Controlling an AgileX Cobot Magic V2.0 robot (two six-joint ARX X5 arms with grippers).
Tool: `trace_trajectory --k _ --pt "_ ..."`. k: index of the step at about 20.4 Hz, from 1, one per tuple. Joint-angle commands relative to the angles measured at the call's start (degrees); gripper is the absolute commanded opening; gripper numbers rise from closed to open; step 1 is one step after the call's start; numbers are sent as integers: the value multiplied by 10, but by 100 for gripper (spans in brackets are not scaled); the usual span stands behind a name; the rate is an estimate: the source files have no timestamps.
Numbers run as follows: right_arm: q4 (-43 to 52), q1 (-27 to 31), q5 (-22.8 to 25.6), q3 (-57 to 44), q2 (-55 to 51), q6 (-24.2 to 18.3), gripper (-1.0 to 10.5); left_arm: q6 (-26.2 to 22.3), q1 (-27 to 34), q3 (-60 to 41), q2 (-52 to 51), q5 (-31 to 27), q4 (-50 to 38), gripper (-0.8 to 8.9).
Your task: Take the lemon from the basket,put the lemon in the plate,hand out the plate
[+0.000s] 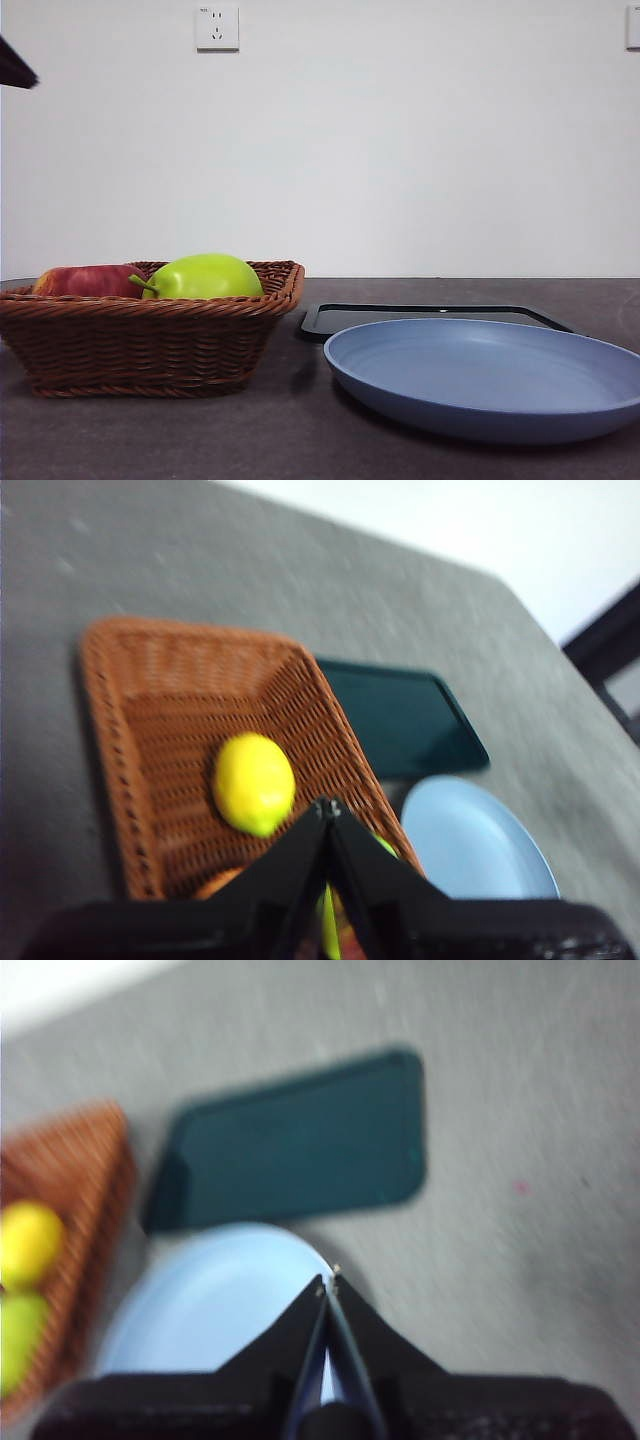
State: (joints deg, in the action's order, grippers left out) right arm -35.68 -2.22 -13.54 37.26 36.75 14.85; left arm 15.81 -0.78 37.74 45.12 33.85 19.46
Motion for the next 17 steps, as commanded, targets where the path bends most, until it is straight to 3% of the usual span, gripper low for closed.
trace_trajectory --k 1,3,5,7,12,17 --pt "-42 -1 -8 38 55 -76 4 -61 -23 57 56 7 48 7" --pt "-66 -1 -68 55 105 -106 4 -90 -47 100 103 6 99 7" --pt "-68 -1 -116 56 141 -106 32 -106 -70 125 135 8 123 8" --pt "-69 -6 -132 56 178 -106 113 -114 -92 133 146 7 122 15" --pt "-66 -21 -130 56 254 -102 275 -113 -119 133 147 0 117 299" --pt "-28 -37 -90 56 359 -94 273 -97 -128 133 147 -8 117 352"
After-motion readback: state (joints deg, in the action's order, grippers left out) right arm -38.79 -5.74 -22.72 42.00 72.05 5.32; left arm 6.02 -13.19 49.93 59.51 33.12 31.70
